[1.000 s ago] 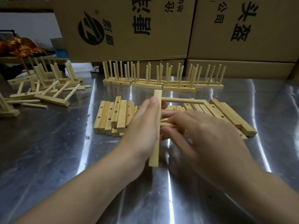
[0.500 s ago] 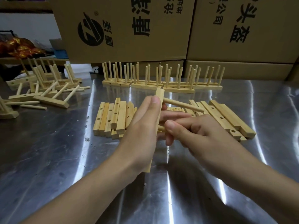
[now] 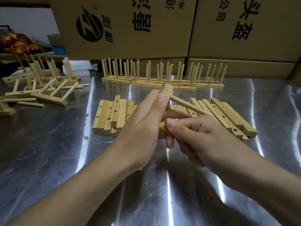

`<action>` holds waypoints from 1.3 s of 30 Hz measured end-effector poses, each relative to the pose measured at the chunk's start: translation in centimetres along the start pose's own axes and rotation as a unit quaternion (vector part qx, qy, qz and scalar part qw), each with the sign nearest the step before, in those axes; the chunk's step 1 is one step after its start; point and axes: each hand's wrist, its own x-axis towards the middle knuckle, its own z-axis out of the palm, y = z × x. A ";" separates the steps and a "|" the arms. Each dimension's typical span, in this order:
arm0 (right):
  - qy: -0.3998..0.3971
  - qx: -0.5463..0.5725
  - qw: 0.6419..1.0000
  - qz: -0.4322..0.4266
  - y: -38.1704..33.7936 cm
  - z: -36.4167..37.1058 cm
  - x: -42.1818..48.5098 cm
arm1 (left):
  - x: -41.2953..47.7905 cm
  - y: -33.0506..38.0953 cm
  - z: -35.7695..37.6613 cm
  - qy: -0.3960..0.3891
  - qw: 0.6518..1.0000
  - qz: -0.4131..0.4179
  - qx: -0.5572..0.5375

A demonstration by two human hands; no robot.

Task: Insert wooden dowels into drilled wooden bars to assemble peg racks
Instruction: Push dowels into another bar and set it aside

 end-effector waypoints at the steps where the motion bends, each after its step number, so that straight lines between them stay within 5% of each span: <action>1: -0.014 0.036 0.998 0.045 0.1 -0.1 0.0 | 0.0 0.1 -0.1 -0.013 1.000 0.005 0.005; 4: -0.023 0.044 0.997 0.065 -0.1 -0.3 0.0 | 0.1 0.0 -0.1 -0.023 1.000 0.001 -0.003; 9: 0.057 -0.268 0.956 -0.108 0.6 0.1 -0.1 | 0.5 -0.7 0.1 0.042 0.997 -0.055 -0.034; 13: 0.091 -0.372 0.913 -0.141 1.2 -0.2 -0.2 | 0.7 -1.0 0.2 0.068 0.994 -0.075 -0.048; 20: 0.000 -0.071 0.993 -0.097 0.9 -0.2 0.4 | 0.3 -1.1 0.1 0.043 0.997 -0.054 -0.036; 28: -0.076 0.180 0.977 0.083 0.6 0.0 0.2 | 0.2 -0.2 -0.4 0.008 1.000 0.011 0.016; 32: -0.074 0.125 0.986 0.075 0.1 -0.6 0.3 | 0.1 0.3 -0.2 0.012 0.999 0.035 -0.002; 36: -0.044 0.025 0.998 -0.027 -0.5 -1.3 0.3 | 0.4 -0.2 0.0 0.067 0.998 0.000 -0.013; 39: 0.046 -0.038 0.998 -0.016 0.5 -1.7 0.2 | 0.7 -0.5 -0.1 0.097 0.994 -0.037 0.017</action>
